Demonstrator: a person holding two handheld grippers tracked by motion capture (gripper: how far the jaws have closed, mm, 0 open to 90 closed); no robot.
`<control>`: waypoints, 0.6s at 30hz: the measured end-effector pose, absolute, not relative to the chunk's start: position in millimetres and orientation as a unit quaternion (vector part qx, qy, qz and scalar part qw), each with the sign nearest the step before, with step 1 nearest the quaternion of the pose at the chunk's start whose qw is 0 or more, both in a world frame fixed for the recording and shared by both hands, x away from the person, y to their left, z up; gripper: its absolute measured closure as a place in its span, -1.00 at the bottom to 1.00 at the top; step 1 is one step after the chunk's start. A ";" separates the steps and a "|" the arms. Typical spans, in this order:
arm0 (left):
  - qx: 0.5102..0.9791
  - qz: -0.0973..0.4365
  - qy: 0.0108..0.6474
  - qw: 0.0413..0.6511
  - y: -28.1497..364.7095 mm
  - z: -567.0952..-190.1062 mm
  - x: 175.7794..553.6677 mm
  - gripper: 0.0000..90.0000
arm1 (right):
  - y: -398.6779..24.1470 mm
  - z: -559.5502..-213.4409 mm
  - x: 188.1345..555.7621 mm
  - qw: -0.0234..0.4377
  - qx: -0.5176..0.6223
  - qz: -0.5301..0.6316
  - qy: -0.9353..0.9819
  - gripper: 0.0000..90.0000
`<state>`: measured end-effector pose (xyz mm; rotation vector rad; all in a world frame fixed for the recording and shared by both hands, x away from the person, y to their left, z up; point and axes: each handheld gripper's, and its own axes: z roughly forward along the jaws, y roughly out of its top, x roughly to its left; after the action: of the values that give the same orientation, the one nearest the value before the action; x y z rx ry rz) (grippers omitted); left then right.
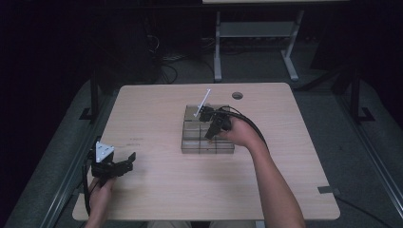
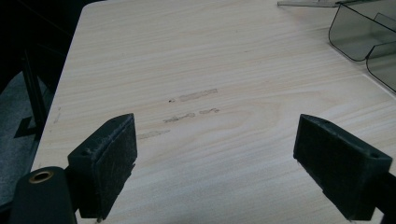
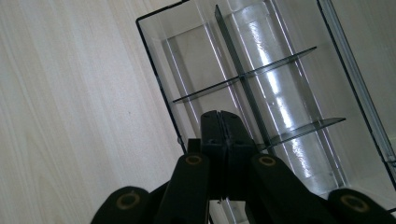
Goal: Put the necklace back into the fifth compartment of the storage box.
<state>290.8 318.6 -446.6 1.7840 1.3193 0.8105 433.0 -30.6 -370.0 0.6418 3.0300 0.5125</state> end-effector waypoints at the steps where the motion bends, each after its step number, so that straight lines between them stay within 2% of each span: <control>1: 0.698 0.317 0.517 0.381 318.5 -446.9 290.9 -0.71 | -30.5 -370.5 433.6 0.001 0.205 0.163 0.965 0.97; 18: 0.699 0.316 0.518 0.379 317.2 -446.6 292.0 -0.71 | -25.6 -387.0 444.7 -0.016 0.213 0.154 0.965 0.97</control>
<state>292.0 317.2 -446.6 1.7859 1.3228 0.8086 444.7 -25.6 -387.0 0.6757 3.0626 0.4880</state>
